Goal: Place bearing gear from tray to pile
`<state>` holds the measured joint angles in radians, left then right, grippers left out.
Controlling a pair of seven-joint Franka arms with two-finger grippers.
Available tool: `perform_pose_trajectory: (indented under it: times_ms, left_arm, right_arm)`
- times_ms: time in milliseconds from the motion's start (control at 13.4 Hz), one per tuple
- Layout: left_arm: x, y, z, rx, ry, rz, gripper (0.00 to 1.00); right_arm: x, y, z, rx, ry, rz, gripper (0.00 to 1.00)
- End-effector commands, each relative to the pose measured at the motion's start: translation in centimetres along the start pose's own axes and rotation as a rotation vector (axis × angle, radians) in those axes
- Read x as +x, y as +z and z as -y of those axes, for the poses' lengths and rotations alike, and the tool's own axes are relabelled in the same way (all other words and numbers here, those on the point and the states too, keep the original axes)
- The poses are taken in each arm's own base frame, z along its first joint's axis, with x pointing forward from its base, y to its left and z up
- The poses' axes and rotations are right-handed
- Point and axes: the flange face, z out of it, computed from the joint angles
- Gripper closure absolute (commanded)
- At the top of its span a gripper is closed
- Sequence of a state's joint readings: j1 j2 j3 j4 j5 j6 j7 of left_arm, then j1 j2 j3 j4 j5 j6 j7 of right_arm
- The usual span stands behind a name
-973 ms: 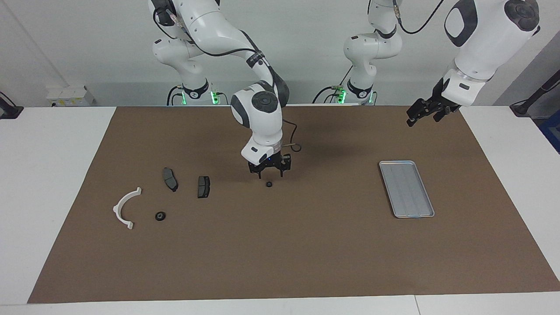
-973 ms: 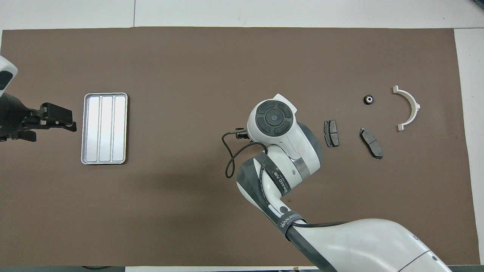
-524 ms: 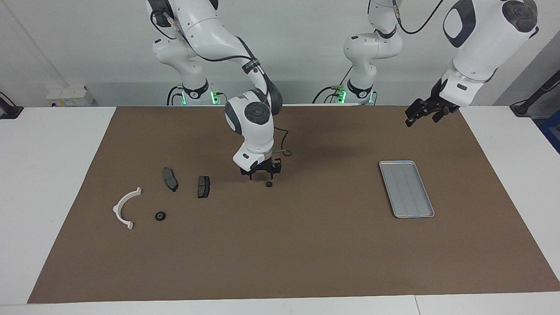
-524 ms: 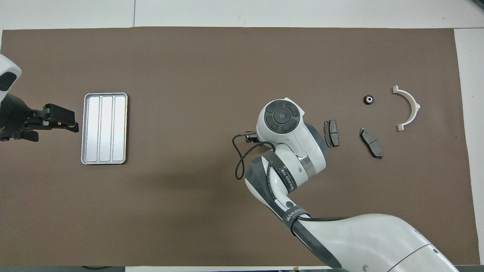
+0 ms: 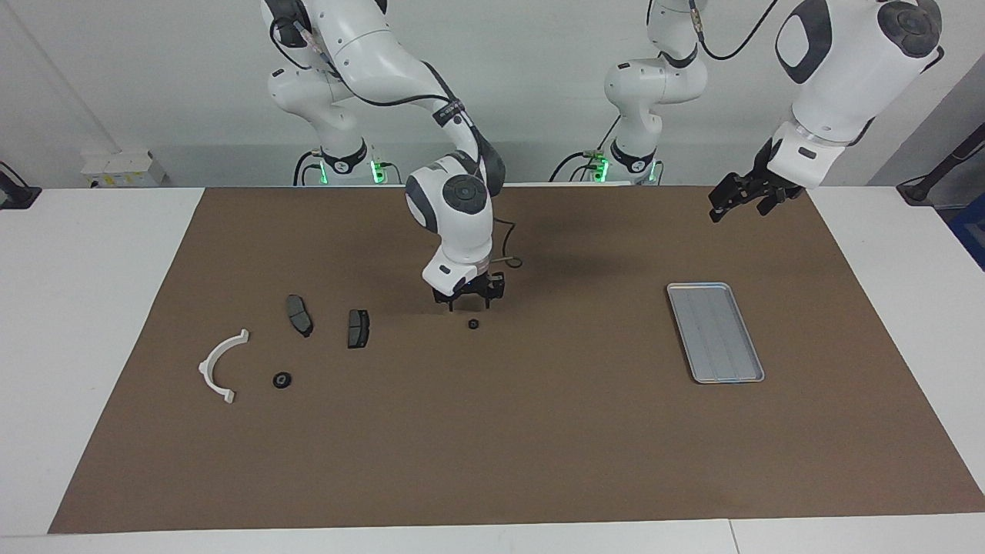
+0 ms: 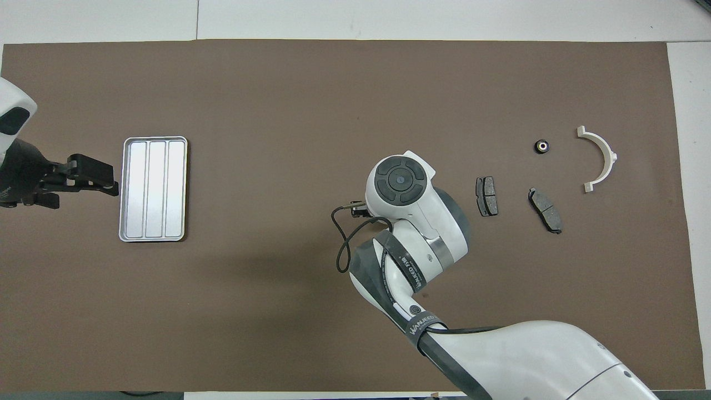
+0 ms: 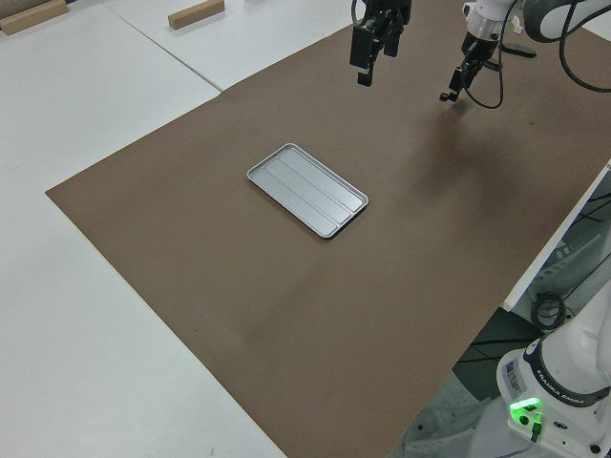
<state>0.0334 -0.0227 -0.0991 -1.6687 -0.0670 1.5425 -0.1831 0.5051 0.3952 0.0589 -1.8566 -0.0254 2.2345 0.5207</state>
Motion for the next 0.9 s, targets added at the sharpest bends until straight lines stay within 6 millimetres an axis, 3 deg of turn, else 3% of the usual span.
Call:
perform_pose_trajectory:
  times_ms: [0,824]
  left_arm:
    - [-0.6,-0.1,0.1,0.014,0.014,-0.008,0.00]
    - [-0.7,-0.2,0.2,0.014,0.002,-0.011,0.00]
  right_arm:
    - [0.6,0.7,0.1,0.019,0.002,-0.013,0.18]
    - [1.8,2.1,0.0,0.036,0.004,-0.039,0.18]
